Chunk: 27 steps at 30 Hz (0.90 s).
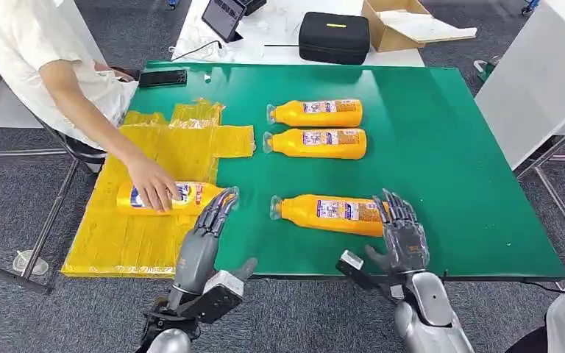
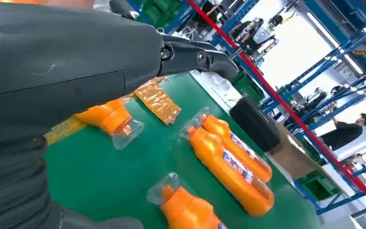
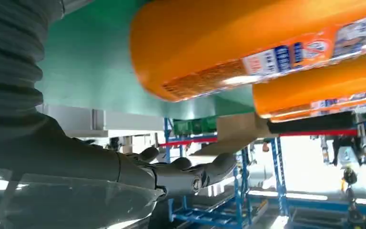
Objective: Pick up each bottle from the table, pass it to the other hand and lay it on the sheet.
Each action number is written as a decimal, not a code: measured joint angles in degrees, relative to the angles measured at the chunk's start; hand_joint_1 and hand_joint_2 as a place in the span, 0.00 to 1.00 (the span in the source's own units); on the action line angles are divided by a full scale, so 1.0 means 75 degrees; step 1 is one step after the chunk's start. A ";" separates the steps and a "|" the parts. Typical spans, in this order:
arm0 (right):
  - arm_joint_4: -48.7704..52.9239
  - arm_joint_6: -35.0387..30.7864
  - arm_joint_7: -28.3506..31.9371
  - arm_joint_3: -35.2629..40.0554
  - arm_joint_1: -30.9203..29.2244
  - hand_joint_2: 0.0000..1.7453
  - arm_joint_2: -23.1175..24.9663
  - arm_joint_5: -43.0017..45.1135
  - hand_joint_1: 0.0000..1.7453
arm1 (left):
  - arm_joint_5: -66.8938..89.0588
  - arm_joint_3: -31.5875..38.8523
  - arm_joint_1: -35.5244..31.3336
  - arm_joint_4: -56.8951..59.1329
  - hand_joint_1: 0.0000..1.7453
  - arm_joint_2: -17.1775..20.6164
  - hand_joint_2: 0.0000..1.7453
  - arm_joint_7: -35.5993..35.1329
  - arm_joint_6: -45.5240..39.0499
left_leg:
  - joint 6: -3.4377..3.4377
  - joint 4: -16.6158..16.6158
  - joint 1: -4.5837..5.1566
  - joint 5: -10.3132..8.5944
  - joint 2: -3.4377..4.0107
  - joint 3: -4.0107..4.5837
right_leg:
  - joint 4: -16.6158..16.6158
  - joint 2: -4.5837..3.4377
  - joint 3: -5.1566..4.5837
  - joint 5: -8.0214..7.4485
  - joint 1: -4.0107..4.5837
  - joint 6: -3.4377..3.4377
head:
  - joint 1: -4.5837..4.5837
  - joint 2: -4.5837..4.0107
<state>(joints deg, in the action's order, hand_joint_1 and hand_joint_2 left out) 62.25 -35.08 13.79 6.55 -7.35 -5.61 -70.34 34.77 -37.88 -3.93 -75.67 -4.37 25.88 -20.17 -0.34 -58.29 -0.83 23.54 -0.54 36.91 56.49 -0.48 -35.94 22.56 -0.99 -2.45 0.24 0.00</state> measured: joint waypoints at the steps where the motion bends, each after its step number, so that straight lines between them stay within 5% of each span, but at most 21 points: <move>1: -0.0047 0.0047 -0.0015 0.0096 -0.0065 1.00 -0.0044 0.0006 0.00 | -0.0006 -0.0003 0.0005 -0.0029 0.00 -0.0015 1.00 0.0000 0.0020 | 0.0000 0.0000 0.0000 0.0000 -0.0001 0.0000 | 0.0000 0.0000 0.0000 0.0000 0.0000 0.0000 | 0.0000 0.0000; 11: -0.1158 0.1362 -0.0047 0.0901 -0.1135 1.00 -0.0117 0.0560 0.00 | -0.0259 -0.0061 -0.0096 -0.0035 0.00 -0.0126 1.00 0.0090 0.0038 | -0.0003 0.0000 0.0000 -0.0006 0.0002 -0.0001 | 0.0000 -0.0001 0.0001 -0.0004 0.0001 -0.0004 | 0.0000 0.0000; 27: -0.2839 0.3769 -0.1656 0.1956 -0.3035 1.00 -0.0079 0.0659 0.00 | -0.0612 -0.0262 -0.0349 -0.0017 0.00 -0.0228 1.00 -0.0251 0.0525 | -0.0004 -0.0001 0.0000 -0.0008 0.0016 -0.0045 | -0.0002 -0.0006 0.0031 -0.0014 0.0000 -0.0009 | 0.0003 0.0000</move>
<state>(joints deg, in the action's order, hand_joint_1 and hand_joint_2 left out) 40.96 -6.82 1.37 21.22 -30.12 -6.21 -65.40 30.18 -39.85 -6.54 -75.80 -6.08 24.00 -16.24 -0.37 -58.30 -0.83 23.48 -0.42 36.57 56.48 -0.53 -35.71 22.46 -0.99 -2.51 0.26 0.00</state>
